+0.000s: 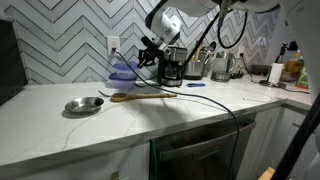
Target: Move the top bowl to the right side of the counter
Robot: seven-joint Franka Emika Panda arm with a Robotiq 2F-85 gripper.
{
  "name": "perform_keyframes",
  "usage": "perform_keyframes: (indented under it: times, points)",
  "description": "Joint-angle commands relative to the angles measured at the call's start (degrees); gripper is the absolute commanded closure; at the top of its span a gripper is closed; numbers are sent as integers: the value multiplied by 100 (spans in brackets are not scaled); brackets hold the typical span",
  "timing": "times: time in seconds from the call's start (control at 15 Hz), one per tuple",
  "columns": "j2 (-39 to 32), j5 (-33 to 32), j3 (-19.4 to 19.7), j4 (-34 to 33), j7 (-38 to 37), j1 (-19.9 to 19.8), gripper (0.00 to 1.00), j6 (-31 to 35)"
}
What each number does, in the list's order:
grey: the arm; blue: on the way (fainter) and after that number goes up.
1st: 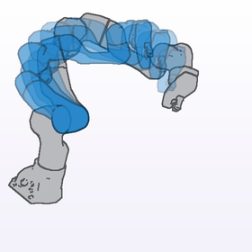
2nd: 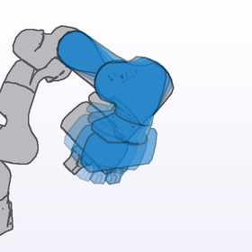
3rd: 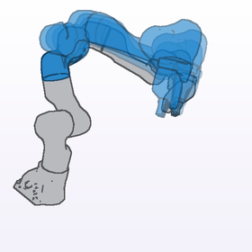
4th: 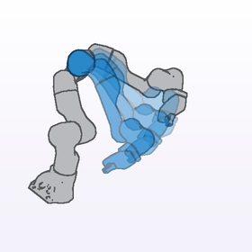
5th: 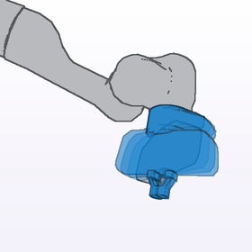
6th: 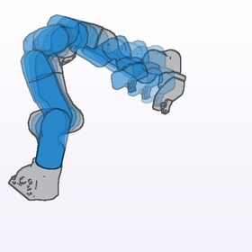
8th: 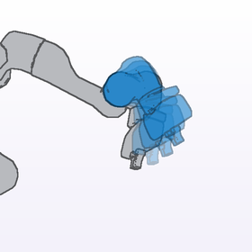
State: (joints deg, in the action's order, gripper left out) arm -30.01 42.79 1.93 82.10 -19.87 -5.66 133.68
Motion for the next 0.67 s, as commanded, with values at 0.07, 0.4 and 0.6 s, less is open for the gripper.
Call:
perform_keyframes:
  times: [0.07, 0.4, 0.6]
  points:
    - [462, -585, 145, 495, -316, 64, 96, -100]
    - [657, -835, 126, 619, -388, 72, 96, -11]
    - [749, -1103, 194, 688, -551, 109, 96, 131]
